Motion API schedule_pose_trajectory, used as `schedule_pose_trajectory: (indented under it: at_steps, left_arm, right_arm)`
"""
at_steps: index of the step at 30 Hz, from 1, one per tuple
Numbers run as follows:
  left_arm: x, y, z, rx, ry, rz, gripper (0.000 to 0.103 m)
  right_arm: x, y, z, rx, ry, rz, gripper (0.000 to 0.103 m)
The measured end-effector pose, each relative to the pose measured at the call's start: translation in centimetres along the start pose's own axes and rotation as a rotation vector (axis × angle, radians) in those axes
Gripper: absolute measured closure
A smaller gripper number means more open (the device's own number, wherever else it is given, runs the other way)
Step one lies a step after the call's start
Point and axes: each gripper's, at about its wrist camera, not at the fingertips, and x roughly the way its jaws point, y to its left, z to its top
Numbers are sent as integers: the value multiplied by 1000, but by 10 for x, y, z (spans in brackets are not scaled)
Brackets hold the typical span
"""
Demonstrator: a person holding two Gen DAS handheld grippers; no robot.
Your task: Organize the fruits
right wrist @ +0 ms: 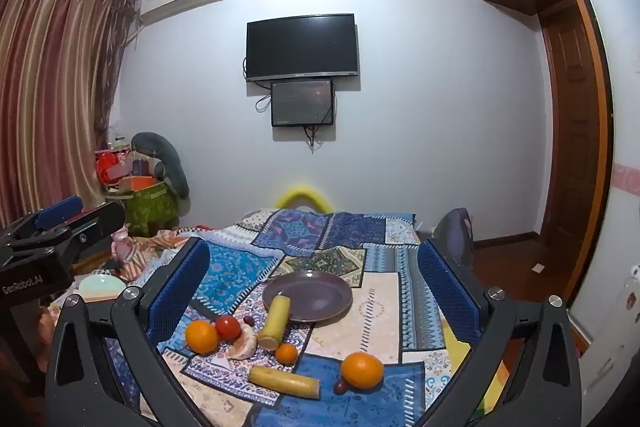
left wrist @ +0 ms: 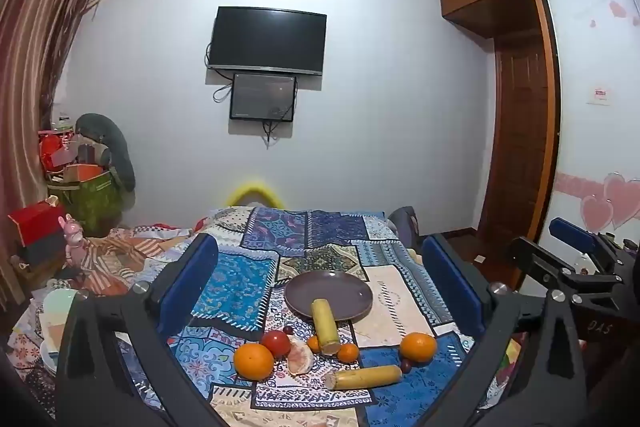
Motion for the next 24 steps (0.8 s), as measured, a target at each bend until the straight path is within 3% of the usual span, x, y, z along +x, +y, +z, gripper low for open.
schedule_pose_trajectory:
  at_steps: [24]
  left_arm:
    - [3, 3, -6, 4, 0, -11, 0]
  right_arm:
    - [-2, -4, 0, 26, 2, 2, 0]
